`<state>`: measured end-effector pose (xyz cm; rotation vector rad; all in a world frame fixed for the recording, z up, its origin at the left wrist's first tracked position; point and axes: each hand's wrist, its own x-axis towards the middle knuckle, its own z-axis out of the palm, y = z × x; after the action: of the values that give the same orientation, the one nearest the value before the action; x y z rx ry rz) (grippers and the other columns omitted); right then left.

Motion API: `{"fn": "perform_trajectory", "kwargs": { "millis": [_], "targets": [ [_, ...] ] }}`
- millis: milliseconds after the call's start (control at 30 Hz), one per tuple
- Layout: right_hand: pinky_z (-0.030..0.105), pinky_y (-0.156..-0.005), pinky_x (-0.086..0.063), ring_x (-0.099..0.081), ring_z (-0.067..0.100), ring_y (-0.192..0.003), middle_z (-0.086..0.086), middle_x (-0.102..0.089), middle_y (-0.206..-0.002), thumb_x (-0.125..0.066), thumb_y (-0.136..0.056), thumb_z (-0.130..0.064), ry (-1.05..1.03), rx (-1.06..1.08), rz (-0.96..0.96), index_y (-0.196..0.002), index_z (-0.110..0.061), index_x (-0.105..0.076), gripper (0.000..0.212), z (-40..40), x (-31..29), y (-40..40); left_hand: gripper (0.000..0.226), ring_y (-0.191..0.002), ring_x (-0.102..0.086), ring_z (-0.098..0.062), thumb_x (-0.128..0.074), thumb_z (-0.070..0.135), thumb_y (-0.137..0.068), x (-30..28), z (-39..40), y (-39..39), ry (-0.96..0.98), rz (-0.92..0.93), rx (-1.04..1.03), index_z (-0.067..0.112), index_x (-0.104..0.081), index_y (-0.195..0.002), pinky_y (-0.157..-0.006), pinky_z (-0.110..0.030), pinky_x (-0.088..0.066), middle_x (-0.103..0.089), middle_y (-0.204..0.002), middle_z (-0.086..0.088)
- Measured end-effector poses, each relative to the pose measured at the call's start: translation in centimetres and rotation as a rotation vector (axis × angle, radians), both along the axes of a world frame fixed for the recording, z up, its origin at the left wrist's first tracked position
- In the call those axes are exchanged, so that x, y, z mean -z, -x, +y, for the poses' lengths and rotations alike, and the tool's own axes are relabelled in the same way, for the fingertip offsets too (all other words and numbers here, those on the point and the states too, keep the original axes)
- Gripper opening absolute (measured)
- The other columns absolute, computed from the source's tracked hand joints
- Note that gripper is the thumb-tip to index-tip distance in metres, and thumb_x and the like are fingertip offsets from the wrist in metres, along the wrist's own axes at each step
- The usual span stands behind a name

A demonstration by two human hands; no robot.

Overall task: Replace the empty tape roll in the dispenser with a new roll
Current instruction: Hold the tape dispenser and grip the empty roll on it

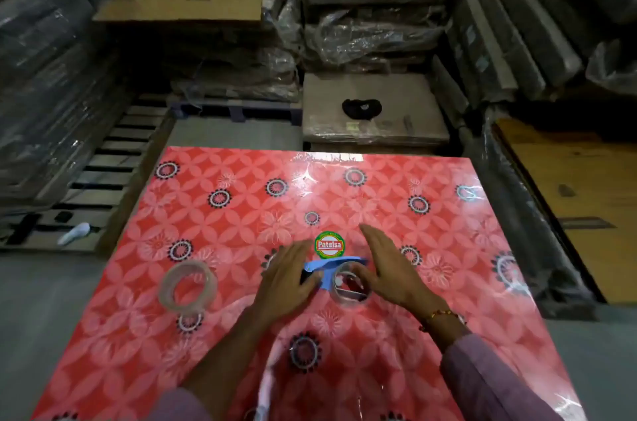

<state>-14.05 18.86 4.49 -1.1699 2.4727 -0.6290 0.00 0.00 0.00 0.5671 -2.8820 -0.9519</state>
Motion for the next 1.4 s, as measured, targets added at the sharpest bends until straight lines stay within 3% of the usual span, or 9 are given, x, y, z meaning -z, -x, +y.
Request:
{"fn": "perform_trajectory", "kwargs": {
  "millis": [233,367,567,667,800,1000,1067,1167,1400],
  "targets": [
    [0.032,-0.115,-0.034,-0.034,0.026,-0.145,0.008,-0.027,-0.160,-0.074,-0.084,-0.043,-0.049,-0.093,-0.113,-0.155,-0.011,-0.023,0.093,2.2,3.8,-1.6,0.069,-0.142,-0.035,-0.020,-0.067,0.032,-0.089,2.5,2.2,-0.5,-0.237,-0.044,-0.161,0.017,-0.036,-0.149,-0.110,-0.031,-0.034,-0.035,-0.156,-0.001],
    [0.043,-0.108,-0.046,-0.037,0.033,-0.141,0.013,-0.028,-0.157,-0.081,-0.073,-0.042,-0.003,-0.126,-0.027,-0.155,-0.010,-0.025,0.104,2.6,5.9,-1.7,0.079,-0.129,-0.052,-0.021,-0.075,0.031,-0.080,3.9,2.4,-0.8,-0.421,-0.020,-0.318,0.027,-0.036,-0.149,-0.105,-0.046,-0.047,-0.049,-0.147,-0.004],
    [0.036,-0.108,-0.041,-0.039,0.028,-0.131,0.009,-0.038,-0.149,-0.071,-0.073,-0.055,0.076,-0.024,-0.073,-0.154,-0.015,-0.028,0.101,1.6,7.7,-1.6,0.051,-0.095,-0.065,-0.015,-0.080,0.023,-0.068,3.6,2.5,-0.9,-0.511,0.022,-0.396,0.023,-0.063,-0.116,-0.081,-0.031,-0.054,-0.067,-0.108,0.001],
    [0.022,-0.095,-0.032,-0.047,0.026,-0.116,0.007,-0.049,-0.129,-0.070,-0.071,-0.058,0.152,-0.001,-0.109,-0.151,-0.016,-0.033,0.098,0.5,7.9,-1.1,0.035,-0.079,-0.061,0.006,-0.080,0.008,-0.075,3.5,1.8,-1.0,-0.558,0.061,-0.409,0.031,-0.063,-0.096,-0.071,-0.015,-0.047,-0.065,-0.088,0.012],
    [0.020,-0.094,-0.046,-0.054,0.010,-0.116,-0.005,-0.050,-0.127,-0.072,-0.070,-0.058,0.338,0.120,-0.438,-0.141,-0.038,-0.038,0.082,-1.0,7.0,-1.2,0.034,-0.088,-0.062,0.012,-0.074,0.010,-0.085,3.2,0.4,-0.9,-0.659,0.175,-0.443,0.020,-0.063,-0.116,-0.076,-0.007,-0.046,-0.069,-0.105,0.010],
    [0.023,-0.080,-0.052,-0.066,0.009,-0.095,-0.009,-0.069,-0.109,-0.069,-0.083,-0.054,0.505,0.294,-0.700,-0.112,-0.028,-0.064,0.039,-4.2,6.8,-0.9,0.031,-0.093,-0.069,-0.020,-0.074,0.028,-0.086,3.8,-1.9,0.3,-0.829,0.318,-0.501,0.021,-0.063,-0.114,-0.077,-0.036,-0.060,-0.072,-0.102,-0.001],
    [0.020,-0.069,-0.050,-0.062,0.008,-0.081,-0.008,-0.068,-0.092,-0.065,-0.089,-0.051,0.565,0.305,-0.750,-0.105,-0.018,-0.067,0.037,-5.4,6.7,-0.5,0.039,-0.102,-0.069,-0.020,-0.072,0.035,-0.088,4.1,-2.5,0.7,-0.860,0.367,-0.482,0.025,-0.058,-0.123,-0.081,-0.031,-0.058,-0.071,-0.113,-0.001],
    [0.017,-0.064,-0.053,-0.064,0.012,-0.080,0.010,-0.068,-0.098,-0.055,-0.096,-0.037,0.642,0.324,-0.828,-0.116,-0.001,-0.065,0.042,-6.8,7.0,0.2,0.055,-0.114,-0.066,-0.020,-0.070,0.056,-0.080,4.7,-3.7,1.5,-0.873,0.393,-0.420,0.042,-0.051,-0.130,-0.096,-0.045,-0.054,-0.065,-0.128,0.005],
    [0.067,-0.100,-0.045,-0.060,0.056,-0.114,0.039,-0.060,-0.123,-0.062,-0.093,-0.045,0.816,0.288,-0.927,-0.122,0.000,-0.064,0.053,-7.2,10.4,0.9,0.048,-0.109,-0.067,-0.011,-0.061,0.054,-0.084,6.9,-4.6,2.1,-0.694,0.440,-0.245,0.043,-0.051,-0.130,-0.098,-0.040,-0.053,-0.066,-0.124,0.008]
  ]
}}
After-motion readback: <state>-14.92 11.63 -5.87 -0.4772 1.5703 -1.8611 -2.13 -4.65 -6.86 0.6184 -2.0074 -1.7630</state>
